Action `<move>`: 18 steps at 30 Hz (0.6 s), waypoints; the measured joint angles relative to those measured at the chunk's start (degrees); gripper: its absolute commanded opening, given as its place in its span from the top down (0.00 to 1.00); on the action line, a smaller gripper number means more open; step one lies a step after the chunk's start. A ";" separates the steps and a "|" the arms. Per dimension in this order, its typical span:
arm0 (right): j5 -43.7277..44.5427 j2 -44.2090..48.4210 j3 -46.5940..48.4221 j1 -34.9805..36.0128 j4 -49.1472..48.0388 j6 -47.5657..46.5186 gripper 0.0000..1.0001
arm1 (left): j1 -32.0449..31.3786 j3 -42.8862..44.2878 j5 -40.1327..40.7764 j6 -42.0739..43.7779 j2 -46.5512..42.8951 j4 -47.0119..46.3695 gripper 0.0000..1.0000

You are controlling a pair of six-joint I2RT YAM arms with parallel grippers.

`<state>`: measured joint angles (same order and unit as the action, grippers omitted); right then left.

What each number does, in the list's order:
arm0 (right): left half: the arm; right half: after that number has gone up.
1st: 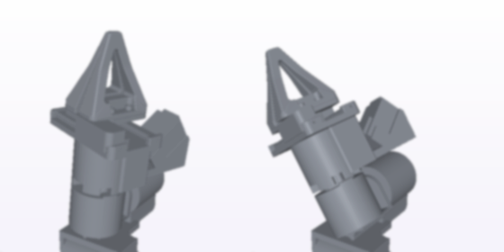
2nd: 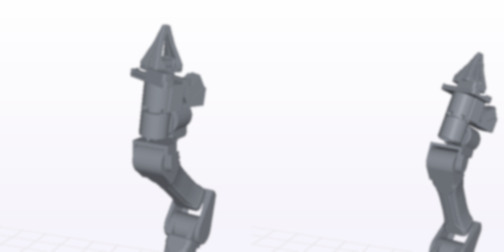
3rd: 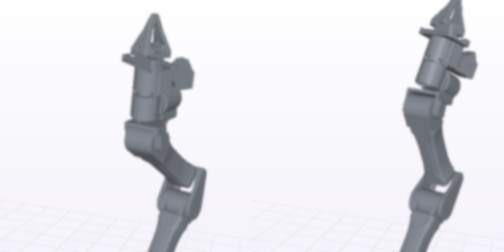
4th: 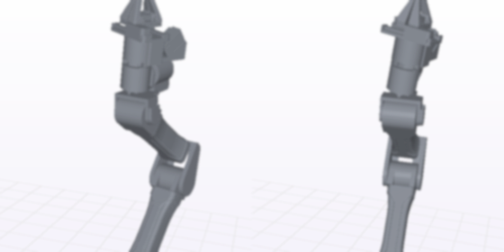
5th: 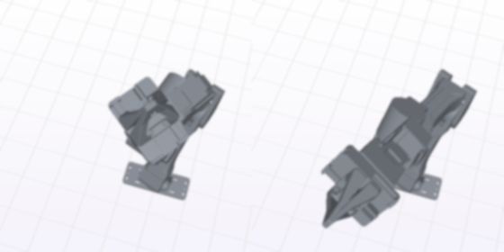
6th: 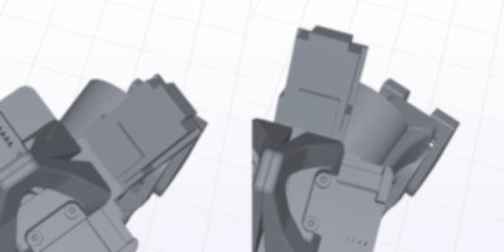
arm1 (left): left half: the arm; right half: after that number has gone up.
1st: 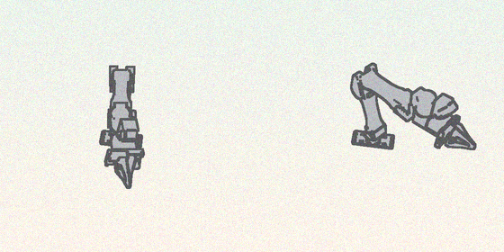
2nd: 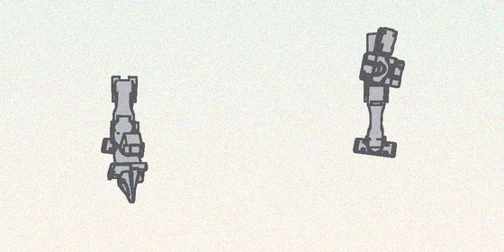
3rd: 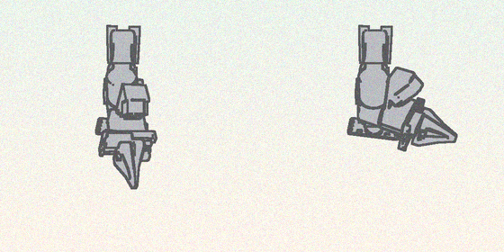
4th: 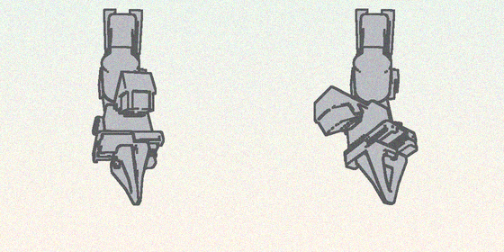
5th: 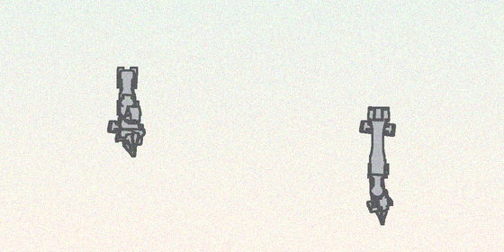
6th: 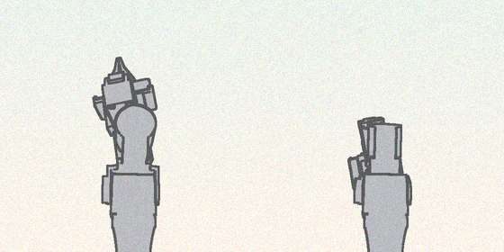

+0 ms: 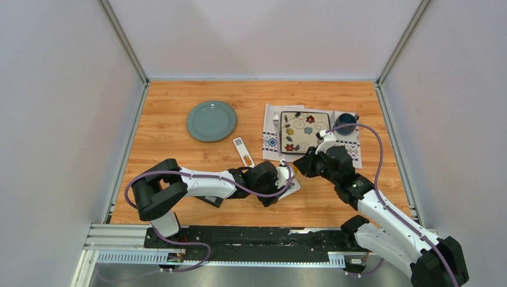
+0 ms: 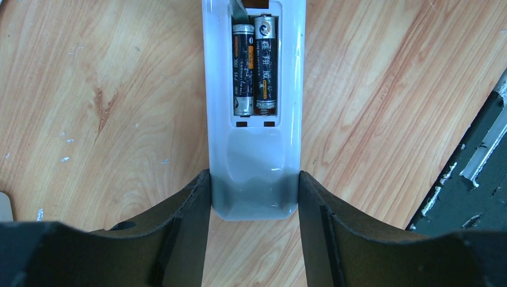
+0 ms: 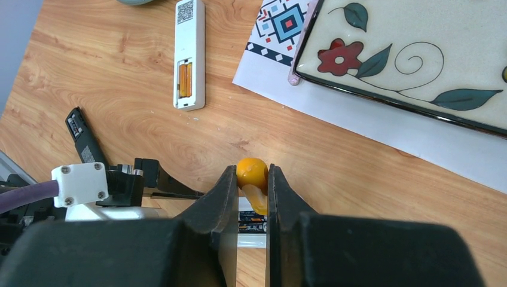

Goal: Unload the batteries from the remote control

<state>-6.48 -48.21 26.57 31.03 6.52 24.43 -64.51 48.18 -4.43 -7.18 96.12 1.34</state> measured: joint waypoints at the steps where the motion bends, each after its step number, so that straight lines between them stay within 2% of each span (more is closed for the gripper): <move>1: -0.22 0.02 0.07 0.00 0.07 0.00 1.00 | 0.00 0.02 -0.02 0.00 0.00 0.07 1.00; 8: -2.14 0.28 1.27 -0.22 0.74 0.04 1.00 | 0.00 0.26 -0.35 0.04 0.07 0.57 1.00; 11: -7.37 0.90 1.62 -0.22 1.36 4.87 1.00 | 0.00 0.35 -1.03 -0.04 0.55 -0.83 1.00; 18: -11.96 0.96 0.57 -4.50 2.03 11.41 1.00 | 0.00 0.44 -1.75 -0.46 1.11 -2.49 1.00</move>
<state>-18.44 -47.24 27.14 26.52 8.56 35.83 -64.51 48.62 -6.17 -7.64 97.23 -1.15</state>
